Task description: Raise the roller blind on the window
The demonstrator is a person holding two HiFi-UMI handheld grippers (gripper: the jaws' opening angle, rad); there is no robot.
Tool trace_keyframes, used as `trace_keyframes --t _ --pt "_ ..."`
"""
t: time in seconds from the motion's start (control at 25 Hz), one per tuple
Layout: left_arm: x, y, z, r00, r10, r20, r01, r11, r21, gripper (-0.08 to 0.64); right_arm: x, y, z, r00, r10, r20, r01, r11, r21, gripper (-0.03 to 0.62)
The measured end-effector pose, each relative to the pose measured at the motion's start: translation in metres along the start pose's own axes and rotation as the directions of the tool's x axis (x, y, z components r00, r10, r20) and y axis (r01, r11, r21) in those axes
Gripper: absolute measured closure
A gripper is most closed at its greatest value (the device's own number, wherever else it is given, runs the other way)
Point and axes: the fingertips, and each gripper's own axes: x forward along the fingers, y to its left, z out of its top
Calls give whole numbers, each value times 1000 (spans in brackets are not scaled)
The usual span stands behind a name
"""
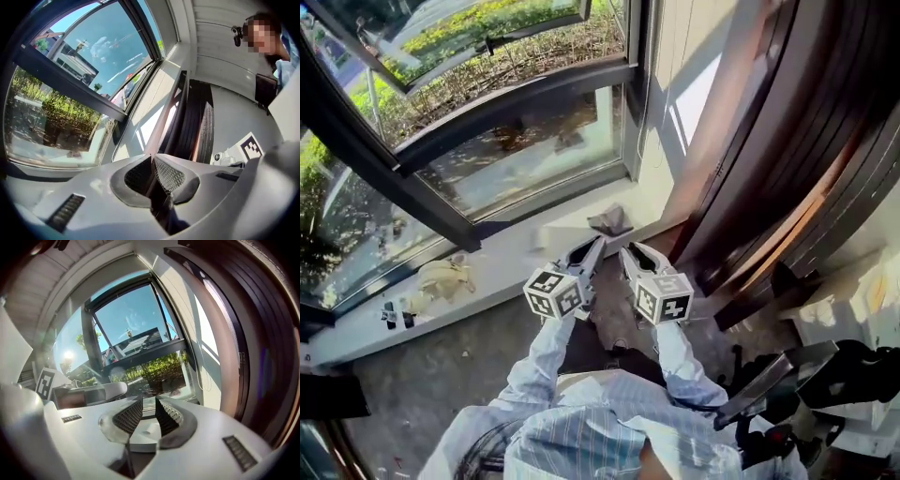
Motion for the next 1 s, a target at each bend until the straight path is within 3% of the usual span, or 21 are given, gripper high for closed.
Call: trace_keyframes --t 0.52,1.0 --pt "-77 -6 -4 999 -8 44 10 999 -48 541 -7 61 -20 1000 7 -15 -8 999 -43 505" --pt "-190 28 7 998 -49 49 53 996 -67 541 0 167 -64 999 -34 -4 34 999 1 508"
